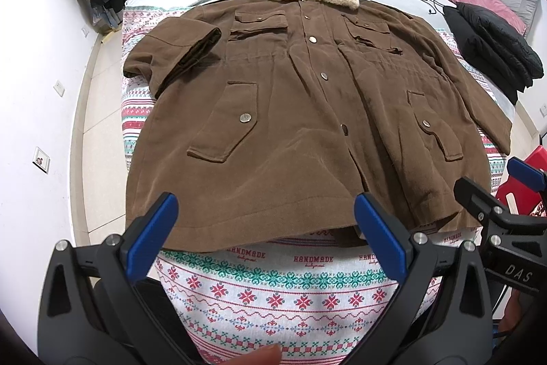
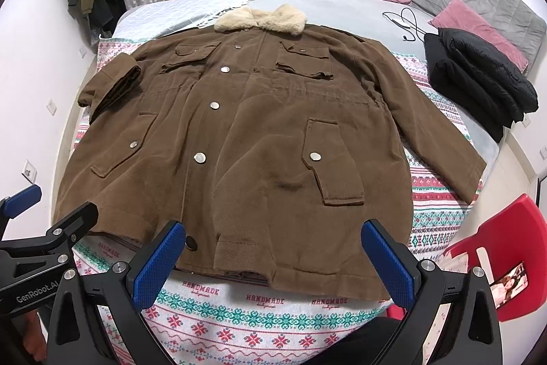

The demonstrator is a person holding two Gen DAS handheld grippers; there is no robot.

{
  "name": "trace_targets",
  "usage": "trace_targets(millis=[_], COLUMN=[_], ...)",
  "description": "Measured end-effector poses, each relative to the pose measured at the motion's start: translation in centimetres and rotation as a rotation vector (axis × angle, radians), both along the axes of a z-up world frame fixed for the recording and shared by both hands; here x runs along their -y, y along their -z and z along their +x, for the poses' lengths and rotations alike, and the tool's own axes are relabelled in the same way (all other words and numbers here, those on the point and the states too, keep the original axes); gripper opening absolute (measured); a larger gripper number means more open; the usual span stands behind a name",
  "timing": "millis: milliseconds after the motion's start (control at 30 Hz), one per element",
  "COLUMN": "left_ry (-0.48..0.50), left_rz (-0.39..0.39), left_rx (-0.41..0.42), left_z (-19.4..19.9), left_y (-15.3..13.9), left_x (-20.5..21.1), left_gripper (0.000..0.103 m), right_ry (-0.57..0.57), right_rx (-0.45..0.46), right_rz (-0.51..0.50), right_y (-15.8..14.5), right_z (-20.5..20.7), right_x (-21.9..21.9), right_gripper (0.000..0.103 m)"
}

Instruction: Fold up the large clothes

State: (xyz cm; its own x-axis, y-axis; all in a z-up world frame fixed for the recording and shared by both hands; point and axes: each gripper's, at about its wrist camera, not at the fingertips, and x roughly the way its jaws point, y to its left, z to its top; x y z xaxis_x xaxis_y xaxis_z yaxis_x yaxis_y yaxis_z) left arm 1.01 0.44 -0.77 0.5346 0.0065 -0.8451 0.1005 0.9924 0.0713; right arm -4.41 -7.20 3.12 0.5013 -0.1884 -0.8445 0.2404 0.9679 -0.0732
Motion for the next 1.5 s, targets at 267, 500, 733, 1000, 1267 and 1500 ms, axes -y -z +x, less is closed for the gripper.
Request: trace_targets(millis=[267, 500, 733, 1000, 1267, 1500], left_ry=[-0.002, -0.003, -0.006, -0.014, -0.058, 0.026], left_rz=[-0.001, -0.002, -0.002, -0.008, -0.031, -0.154], left_rx=[0.0, 0.001, -0.001, -0.015, -0.046, -0.042], left_z=[0.0, 0.0, 0.1, 0.6, 2.4, 4.4], left_y=[0.2, 0.2, 0.2, 0.6, 1.7, 2.1], left_x=[0.0, -0.1, -0.2, -0.9, -3.0, -5.8], left_gripper=[0.102, 0.102, 0.102, 0.102, 0.102, 0.102], right_ry=[0.004, 0.004, 0.008, 0.012, 0.018, -0.017], right_rx=[-0.009, 0.005, 0.007, -0.007, -0.012, -0.052], right_rz=[0.001, 0.001, 0.007, -0.002, 0.018, 0.069], right_y=[0.6, 0.7, 0.5, 0.9, 1.4, 2.7], right_z=[0.0, -0.2, -0.4, -0.2, 0.1, 1.0], right_x=[-0.1, 0.0, 0.3, 0.4, 1.5, 4.8], right_gripper=[0.103, 0.103, 0.103, 0.103, 0.103, 0.103])
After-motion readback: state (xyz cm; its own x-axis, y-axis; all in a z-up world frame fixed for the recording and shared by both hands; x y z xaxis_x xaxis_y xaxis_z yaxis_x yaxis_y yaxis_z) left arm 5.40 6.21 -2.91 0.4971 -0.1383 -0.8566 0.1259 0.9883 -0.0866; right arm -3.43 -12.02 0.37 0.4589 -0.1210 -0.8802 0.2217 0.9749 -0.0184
